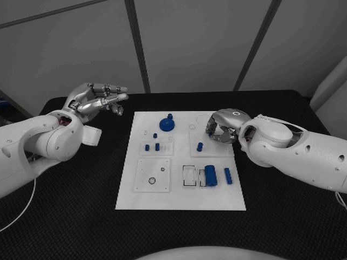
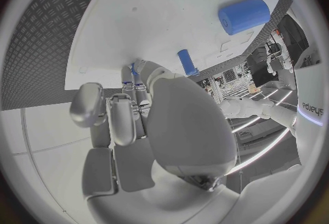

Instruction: Assemble the parts on the task board

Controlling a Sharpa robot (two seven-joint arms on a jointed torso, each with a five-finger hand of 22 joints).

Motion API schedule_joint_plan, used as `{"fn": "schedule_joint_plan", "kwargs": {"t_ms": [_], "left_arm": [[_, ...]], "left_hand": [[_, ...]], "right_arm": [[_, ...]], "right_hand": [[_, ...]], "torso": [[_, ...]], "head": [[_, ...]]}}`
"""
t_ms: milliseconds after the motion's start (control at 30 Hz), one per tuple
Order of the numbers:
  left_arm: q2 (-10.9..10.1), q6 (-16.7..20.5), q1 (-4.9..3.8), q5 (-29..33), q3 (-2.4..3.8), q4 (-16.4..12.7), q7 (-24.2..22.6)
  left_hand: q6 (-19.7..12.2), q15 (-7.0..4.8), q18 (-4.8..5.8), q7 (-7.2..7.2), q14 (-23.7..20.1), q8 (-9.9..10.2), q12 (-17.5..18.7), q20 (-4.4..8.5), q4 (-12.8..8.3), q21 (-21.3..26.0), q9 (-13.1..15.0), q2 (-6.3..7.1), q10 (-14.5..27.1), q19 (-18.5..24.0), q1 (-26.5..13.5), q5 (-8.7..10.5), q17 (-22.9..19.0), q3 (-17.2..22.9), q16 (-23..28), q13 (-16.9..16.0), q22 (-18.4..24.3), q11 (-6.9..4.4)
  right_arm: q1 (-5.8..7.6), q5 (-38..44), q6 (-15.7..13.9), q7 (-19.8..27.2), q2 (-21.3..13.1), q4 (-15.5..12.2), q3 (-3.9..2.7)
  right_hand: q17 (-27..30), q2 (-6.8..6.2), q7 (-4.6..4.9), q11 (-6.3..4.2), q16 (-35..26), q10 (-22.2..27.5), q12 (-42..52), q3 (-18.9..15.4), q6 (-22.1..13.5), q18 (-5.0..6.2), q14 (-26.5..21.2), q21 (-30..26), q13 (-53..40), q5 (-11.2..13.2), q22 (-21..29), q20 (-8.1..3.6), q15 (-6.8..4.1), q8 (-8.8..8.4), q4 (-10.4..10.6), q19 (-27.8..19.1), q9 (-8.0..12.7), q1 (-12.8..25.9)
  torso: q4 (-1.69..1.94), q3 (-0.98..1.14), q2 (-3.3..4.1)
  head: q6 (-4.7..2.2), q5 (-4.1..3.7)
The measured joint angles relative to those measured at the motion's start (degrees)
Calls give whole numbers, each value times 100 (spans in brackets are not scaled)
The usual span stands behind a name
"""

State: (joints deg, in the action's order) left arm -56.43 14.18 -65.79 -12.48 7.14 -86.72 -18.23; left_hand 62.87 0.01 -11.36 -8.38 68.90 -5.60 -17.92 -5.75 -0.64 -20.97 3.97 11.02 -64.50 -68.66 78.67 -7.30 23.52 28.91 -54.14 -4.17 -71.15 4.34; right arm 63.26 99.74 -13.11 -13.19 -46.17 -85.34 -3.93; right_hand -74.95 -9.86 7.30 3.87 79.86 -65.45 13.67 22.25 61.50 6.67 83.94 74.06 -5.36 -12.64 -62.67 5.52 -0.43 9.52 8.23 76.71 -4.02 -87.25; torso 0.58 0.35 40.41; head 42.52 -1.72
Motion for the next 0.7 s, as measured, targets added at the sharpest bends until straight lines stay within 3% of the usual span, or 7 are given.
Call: {"fn": "schedule_joint_plan", "kwargs": {"t_ms": [267, 333, 467, 700], "left_arm": [[2, -6, 1, 42, 0, 0, 0], [1, -9, 1, 47, 0, 0, 0], [1, -17, 1, 53, -1, 4, 2], [2, -26, 2, 61, -1, 22, 13]], "left_hand": [[0, 0, 0, 0, 0, 0, 0, 0, 0, 0, -5, -4, 0, 0, 4, 0, -4, 0, 0, 0, 1, 0], [0, 0, 0, 0, 0, 0, 0, 0, 0, 0, -5, -4, 0, 0, 5, 0, -9, 0, 0, 0, 1, 0], [0, 0, 0, 0, 0, 0, 0, 0, 0, 0, -5, -4, 0, 0, 5, 0, -9, 0, 0, 0, 1, 0], [0, 0, -1, 0, 0, 0, 0, 0, 0, 22, -4, -4, 0, 0, 5, 0, -16, 0, 24, -1, 10, 0]], "right_arm": [[-7, 26, 47, 0, 29, 29, -20], [-7, 32, 55, 0, 41, 40, -22], [-10, 41, 55, -7, 65, 58, -26], [-33, 65, -52, -37, 75, 53, -20]], "right_hand": [[1, 0, -14, -50, 0, -110, -39, 125, 71, -6, 21, 42, 18, 25, -65, -20, -21, 0, -95, 20, -4, 1], [1, 0, -14, -50, 0, -111, -39, 126, 71, -91, 21, 42, 16, 29, -67, -20, -21, 0, -96, 20, -4, 1], [1, 1, -8, -40, 32, -203, -71, 205, 179, -91, 21, 78, 31, 32, -102, -35, -21, -23, -175, 35, -6, 3], [2, 99, -32, -73, 32, -380, -135, 347, 359, -91, 0, 155, 21, 39, -224, -74, -42, -27, -318, 74, -45, 104]], "torso": [[-5, 2, -2], [-5, 2, -2], [-5, 2, -4], [-5, 3, -6]], "head": [[17, 5], [19, 3], [20, -10], [36, -18]]}}
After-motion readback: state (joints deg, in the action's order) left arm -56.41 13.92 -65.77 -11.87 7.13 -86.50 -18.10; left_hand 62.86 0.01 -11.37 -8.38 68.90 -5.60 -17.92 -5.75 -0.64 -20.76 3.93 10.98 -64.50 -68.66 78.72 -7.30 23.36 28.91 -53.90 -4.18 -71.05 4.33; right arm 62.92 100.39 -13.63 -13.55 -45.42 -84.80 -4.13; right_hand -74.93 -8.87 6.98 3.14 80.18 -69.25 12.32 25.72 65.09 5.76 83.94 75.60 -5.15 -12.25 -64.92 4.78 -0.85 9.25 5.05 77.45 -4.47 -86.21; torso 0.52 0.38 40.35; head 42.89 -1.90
